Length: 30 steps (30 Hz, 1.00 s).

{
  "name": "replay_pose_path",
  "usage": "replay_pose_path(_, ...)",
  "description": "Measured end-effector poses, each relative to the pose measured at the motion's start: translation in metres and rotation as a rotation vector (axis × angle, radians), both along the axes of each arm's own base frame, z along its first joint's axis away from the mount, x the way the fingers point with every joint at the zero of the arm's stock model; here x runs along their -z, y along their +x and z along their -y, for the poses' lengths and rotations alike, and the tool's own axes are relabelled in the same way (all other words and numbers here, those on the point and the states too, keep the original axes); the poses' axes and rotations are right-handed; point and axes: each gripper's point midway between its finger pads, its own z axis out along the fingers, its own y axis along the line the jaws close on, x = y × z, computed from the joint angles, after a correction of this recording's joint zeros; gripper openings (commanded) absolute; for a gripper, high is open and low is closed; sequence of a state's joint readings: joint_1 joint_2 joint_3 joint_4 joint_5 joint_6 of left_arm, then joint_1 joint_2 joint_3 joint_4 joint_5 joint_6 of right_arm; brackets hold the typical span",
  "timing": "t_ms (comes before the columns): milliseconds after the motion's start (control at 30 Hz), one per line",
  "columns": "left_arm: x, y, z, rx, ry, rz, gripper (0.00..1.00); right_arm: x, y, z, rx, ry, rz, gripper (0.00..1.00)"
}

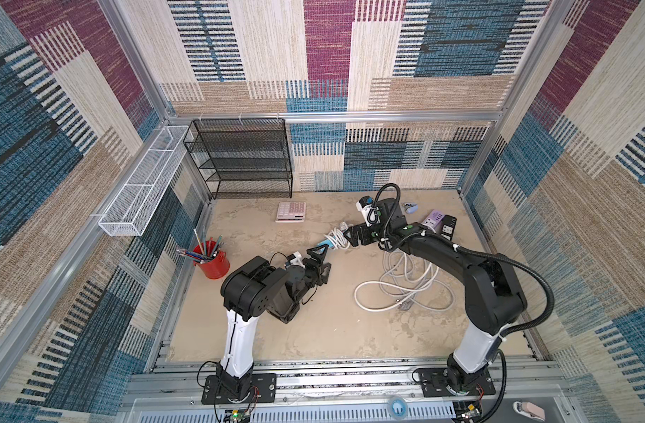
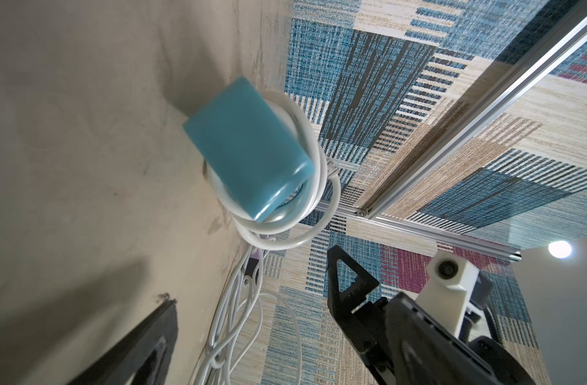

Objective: Unwrap the cord wrapped around the power strip
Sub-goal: Pick up the power strip from the center of the board.

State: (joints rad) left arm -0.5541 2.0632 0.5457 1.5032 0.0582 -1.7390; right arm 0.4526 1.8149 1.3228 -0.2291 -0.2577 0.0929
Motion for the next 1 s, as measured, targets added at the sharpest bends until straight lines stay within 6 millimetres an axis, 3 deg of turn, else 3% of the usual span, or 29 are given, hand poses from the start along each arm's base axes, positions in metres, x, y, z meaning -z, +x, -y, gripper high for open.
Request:
replay_pose_path(233,0.003,0.006,-0.011,-0.007,0.064,0.016,0.99,0.025,0.017,-0.023,-0.025,0.001,-0.028,0.79)
replay_pose_path(433,0.003,0.013,-0.018,-0.002,0.097,0.022,0.99,0.040,0.030,-0.029,-0.021,-0.004,-0.043,0.72)
replay_pose_path(500,0.004,0.016,-0.020,0.001,0.119,0.025,0.99,0.045,0.031,-0.030,-0.019,-0.005,-0.050,0.60)
replay_pose_path(567,0.001,0.020,-0.020,0.015,0.152,0.036,0.99,0.049,0.031,-0.030,-0.019,-0.008,-0.056,0.40)
replay_pose_path(733,-0.022,0.030,-0.016,0.061,0.230,0.108,0.99,0.053,0.032,-0.030,-0.015,-0.006,-0.066,0.07)
replay_pose_path(1000,-0.014,0.034,-0.019,0.108,0.279,0.086,0.99,0.031,0.035,-0.029,0.001,0.010,-0.020,0.04)
